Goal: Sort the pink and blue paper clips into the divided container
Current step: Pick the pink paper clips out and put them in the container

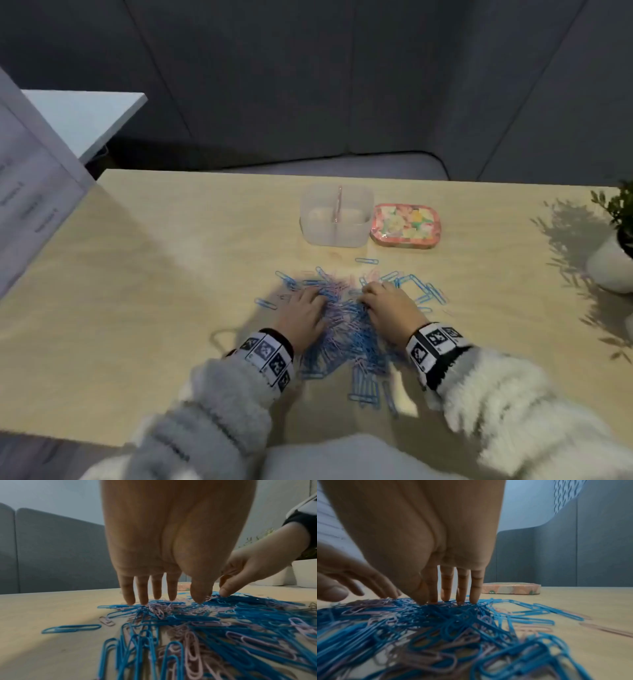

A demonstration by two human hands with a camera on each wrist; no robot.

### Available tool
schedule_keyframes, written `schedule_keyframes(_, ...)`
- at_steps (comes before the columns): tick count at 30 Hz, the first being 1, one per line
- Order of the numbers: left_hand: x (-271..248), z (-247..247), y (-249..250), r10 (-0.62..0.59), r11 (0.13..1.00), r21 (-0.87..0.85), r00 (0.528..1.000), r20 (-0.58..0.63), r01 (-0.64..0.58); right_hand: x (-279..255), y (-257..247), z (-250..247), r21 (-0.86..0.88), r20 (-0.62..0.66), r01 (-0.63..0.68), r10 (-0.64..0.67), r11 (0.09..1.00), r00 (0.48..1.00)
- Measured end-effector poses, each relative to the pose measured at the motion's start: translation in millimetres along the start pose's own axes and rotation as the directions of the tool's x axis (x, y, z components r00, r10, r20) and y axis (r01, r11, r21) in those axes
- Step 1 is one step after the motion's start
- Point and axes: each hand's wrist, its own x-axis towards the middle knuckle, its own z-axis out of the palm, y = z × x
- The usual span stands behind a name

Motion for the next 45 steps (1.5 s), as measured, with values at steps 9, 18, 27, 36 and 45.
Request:
schedule_keyframes(9,12.8,-13.0,-31.2,-0.064,0.996,-0.079,0.979,-0.191,0.05,6.3,1.8,-19.3,0.124,-0.12,-0.127,0.142,0.984,0.982)
schedule_keyframes(18,63.9,-12.1,-52.2,-0.131,0.991,-0.066,0.969,-0.21,0.12,57.4,-31.9,-7.7,0.053,-0.06,-0.294,0.297,0.954,0.953)
schedule_keyframes(27,58.7,-6.8,-44.1,-0.001,0.999,-0.047,0.979,-0.204,-0.008,51.4,-39.2,6.4,0.189,-0.111,-0.165,0.188,0.968,0.976)
schedule_keyframes(36,46.4,3.1,-51.6,0.025,0.971,-0.227,0.98,-0.198,-0.07,59.9,-28.4,-16.3,0.401,-0.041,-0.151,0.182,0.904,0.982)
schedule_keyframes(45,54.6,-1.1,-34.0,0.056,0.937,-0.316,0.959,-0.28,-0.147,141.2,-43.3,-112.5,0.612,-0.338,-0.007,0.27,0.791,0.901)
